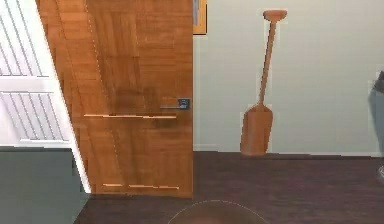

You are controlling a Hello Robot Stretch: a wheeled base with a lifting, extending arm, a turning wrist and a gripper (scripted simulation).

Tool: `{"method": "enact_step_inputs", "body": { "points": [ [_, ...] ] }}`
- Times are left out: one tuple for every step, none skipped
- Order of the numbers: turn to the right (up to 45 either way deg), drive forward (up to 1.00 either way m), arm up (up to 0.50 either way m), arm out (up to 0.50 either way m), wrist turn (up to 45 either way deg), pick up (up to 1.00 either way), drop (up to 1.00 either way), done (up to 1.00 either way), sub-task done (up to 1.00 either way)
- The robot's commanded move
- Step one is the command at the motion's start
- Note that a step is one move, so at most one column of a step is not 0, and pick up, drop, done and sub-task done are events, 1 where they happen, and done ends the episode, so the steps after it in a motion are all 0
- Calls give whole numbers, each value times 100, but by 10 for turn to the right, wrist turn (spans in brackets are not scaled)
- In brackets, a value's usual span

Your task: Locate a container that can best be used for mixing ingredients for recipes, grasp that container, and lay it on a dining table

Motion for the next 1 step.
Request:
{"method": "enact_step_inputs", "body": {
  "points": [
    [-450, 0, 0, 0, 0, 0, 0, 0, 0]
  ]
}}
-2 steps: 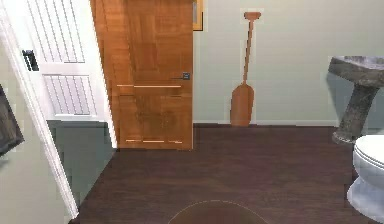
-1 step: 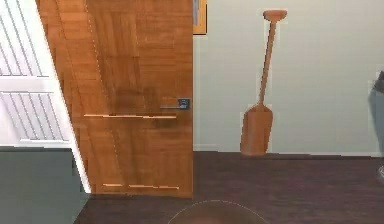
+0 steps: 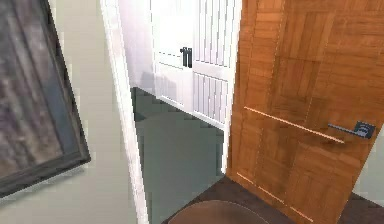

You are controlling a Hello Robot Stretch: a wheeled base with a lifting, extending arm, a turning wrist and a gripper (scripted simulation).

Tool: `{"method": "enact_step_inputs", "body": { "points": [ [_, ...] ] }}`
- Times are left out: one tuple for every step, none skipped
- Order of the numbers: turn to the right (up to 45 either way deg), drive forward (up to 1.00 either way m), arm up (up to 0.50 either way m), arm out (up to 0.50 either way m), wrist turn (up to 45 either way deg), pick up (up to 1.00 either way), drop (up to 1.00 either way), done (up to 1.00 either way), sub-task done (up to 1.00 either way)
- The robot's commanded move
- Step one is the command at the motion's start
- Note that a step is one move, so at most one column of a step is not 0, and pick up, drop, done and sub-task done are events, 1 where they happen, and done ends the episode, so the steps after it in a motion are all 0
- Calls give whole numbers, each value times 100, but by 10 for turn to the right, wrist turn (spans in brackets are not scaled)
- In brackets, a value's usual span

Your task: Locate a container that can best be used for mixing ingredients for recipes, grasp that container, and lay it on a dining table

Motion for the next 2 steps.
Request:
{"method": "enact_step_inputs", "body": {
  "points": [
    [-150, 0, 0, 0, 0, 0, 0, 0, 0],
    [0, 20, 0, 0, 0, 0, 0, 0, 0]
  ]
}}
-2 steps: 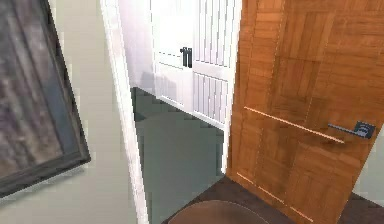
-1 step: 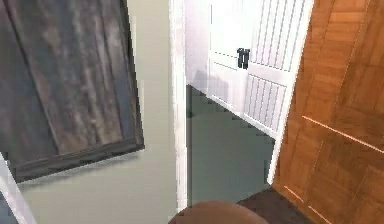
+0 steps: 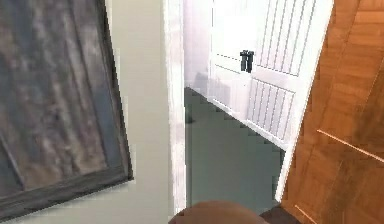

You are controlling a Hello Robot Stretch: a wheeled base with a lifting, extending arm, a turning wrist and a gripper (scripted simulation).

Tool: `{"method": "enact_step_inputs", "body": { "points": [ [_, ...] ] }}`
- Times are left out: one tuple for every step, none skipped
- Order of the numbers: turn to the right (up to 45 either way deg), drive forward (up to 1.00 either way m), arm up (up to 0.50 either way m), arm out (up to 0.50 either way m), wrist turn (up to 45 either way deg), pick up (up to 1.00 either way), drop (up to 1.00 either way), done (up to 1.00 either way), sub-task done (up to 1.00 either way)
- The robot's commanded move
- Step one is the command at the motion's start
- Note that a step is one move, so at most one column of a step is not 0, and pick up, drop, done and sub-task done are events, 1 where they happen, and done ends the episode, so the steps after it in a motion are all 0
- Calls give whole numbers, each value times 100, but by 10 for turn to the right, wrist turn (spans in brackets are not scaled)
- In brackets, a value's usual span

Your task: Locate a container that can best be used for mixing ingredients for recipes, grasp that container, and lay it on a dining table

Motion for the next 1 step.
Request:
{"method": "enact_step_inputs", "body": {
  "points": [
    [210, 0, 0, 0, 0, 0, 0, 0, 0]
  ]
}}
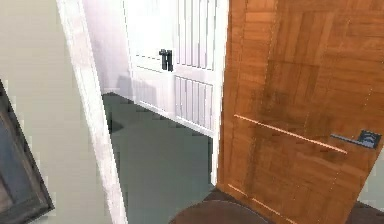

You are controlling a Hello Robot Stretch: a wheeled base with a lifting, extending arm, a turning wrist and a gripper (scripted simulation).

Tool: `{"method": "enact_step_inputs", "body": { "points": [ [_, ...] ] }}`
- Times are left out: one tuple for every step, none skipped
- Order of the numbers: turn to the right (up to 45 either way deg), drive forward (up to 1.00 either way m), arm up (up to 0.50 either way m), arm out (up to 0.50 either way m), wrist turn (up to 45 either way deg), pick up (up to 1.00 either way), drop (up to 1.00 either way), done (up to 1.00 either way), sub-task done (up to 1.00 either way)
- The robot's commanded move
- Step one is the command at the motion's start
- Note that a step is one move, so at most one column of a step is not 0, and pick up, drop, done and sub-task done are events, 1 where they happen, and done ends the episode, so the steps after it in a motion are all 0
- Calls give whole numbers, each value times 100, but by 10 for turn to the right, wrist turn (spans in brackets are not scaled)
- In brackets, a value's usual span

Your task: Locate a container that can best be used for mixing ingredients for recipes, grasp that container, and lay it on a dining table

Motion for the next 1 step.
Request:
{"method": "enact_step_inputs", "body": {
  "points": [
    [0, 85, 0, 0, 0, 0, 0, 0, 0]
  ]
}}
